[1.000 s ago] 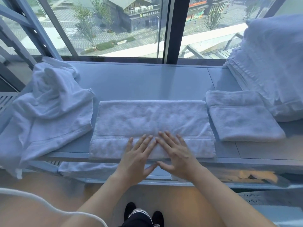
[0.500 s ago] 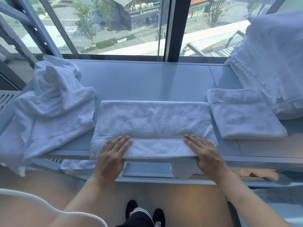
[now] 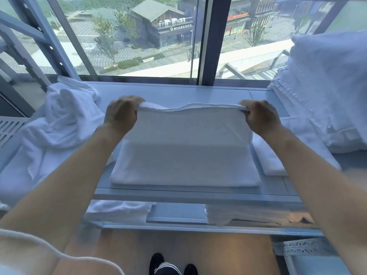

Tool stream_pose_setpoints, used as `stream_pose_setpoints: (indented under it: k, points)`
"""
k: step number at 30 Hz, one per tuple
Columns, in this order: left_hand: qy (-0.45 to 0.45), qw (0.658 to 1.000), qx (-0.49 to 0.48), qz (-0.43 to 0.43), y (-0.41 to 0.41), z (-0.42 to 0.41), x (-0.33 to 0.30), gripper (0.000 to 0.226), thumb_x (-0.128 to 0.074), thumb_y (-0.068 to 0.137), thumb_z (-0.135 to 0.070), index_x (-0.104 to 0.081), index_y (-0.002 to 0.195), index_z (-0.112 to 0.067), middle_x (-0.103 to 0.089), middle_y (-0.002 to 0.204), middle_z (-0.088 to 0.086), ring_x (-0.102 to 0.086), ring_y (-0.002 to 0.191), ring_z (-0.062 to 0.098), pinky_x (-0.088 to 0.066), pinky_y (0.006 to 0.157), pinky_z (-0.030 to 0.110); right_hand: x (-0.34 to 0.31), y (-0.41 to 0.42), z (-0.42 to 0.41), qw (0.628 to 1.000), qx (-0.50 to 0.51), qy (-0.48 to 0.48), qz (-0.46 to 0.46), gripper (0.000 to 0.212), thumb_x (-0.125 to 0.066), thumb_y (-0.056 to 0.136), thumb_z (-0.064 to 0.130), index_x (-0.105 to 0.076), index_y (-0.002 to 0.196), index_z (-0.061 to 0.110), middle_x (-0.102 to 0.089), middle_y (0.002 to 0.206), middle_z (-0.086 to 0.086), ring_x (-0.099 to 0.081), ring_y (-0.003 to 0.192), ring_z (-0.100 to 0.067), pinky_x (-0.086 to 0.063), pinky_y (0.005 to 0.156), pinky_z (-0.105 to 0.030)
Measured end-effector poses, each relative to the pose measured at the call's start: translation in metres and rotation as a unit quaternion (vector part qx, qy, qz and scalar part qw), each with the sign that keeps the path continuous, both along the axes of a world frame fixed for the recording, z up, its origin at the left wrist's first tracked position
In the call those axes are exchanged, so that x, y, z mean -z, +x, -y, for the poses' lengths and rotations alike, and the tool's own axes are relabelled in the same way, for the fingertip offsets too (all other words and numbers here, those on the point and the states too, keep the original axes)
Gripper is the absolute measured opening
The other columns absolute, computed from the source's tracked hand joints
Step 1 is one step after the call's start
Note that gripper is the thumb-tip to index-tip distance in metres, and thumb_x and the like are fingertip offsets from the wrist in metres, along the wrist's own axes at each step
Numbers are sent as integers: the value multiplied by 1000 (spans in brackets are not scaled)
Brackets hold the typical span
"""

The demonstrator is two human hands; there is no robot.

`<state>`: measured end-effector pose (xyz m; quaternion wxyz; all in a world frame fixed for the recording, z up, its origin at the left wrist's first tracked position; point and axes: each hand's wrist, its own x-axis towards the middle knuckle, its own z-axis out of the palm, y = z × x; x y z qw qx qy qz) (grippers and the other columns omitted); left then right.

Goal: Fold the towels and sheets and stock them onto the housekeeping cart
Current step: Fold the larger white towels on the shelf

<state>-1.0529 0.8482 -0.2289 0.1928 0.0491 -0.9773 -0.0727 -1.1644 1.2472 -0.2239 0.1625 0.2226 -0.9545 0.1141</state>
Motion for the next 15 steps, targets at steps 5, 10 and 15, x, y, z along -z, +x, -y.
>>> stream_pose_setpoints:
  k: [5,10,15]
  points:
    - [2,989,21,-149,7,1,-19,50,-46,86,2,-69,126,-17,-72,122,10,-64,111,38,-49,99,48,-15,14,-13,983,-35,-83,-157,28,-54,95,9,-72,115,18,-77,101,-11,-70,91,-36,-50,82,-41]
    - [29,991,52,-118,93,-7,60,63,-45,74,4,-68,129,-15,-69,132,7,-61,121,31,-43,105,47,58,83,-51,985,-113,-51,-121,43,-55,89,-1,-69,127,14,-72,124,-6,-64,116,-26,-45,96,-44]
    - [45,995,75,43,154,-20,142,82,-59,60,23,-67,134,-11,-59,146,9,-55,135,35,-44,104,61,135,135,-79,988,-143,49,38,76,-49,72,-19,-64,139,12,-58,147,-6,-55,137,-32,-48,102,-50]
